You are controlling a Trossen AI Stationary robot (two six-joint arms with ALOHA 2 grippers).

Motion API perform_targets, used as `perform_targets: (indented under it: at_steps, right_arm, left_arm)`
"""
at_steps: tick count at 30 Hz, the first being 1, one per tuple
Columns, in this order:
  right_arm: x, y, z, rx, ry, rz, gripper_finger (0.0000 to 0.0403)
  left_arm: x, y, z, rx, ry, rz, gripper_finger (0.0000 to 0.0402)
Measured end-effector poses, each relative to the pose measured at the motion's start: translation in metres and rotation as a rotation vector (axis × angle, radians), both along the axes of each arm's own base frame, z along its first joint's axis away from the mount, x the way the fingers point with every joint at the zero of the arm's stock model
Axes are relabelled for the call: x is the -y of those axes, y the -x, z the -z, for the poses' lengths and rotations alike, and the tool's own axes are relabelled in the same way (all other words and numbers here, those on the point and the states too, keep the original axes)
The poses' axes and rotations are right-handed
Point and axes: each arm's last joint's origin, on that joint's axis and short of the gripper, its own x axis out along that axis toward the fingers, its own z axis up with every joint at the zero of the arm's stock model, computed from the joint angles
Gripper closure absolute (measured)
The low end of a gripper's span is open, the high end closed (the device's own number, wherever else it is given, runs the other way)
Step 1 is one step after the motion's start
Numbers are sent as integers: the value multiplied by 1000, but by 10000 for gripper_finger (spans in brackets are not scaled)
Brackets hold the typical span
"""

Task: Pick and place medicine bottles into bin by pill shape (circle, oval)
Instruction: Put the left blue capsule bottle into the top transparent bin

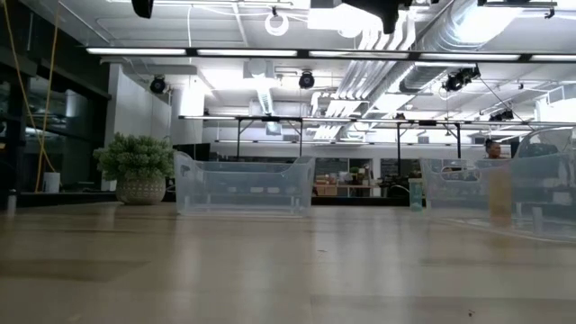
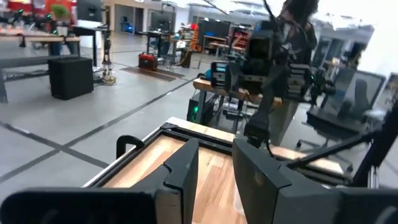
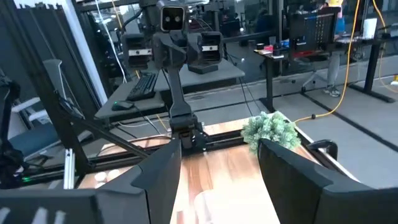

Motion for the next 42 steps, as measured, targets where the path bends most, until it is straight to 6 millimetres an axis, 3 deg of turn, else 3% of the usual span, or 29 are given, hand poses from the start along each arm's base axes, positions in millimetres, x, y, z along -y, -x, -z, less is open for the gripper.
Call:
perform_targets:
  at_steps: [12,16,23,31,42]
  right_arm:
    - [0,0,4,-44,-17,-4,209]
    - [0,0,4,-43,-16,-2,261]
    - [0,0,4,-41,-18,-4,392]
    - [0,0,4,-40,-25,-4,399]
    - [0,0,4,-39,-42,-5,402]
  left_arm:
    - [-1,-12,6,-97,-108,35,311]
    - [-1,-12,7,-98,-108,35,311]
    - [-1,-12,7,-97,-108,45,311]
    - [-1,-12,8,-98,-76,45,287]
    - [0,-12,13,-122,-8,52,174]
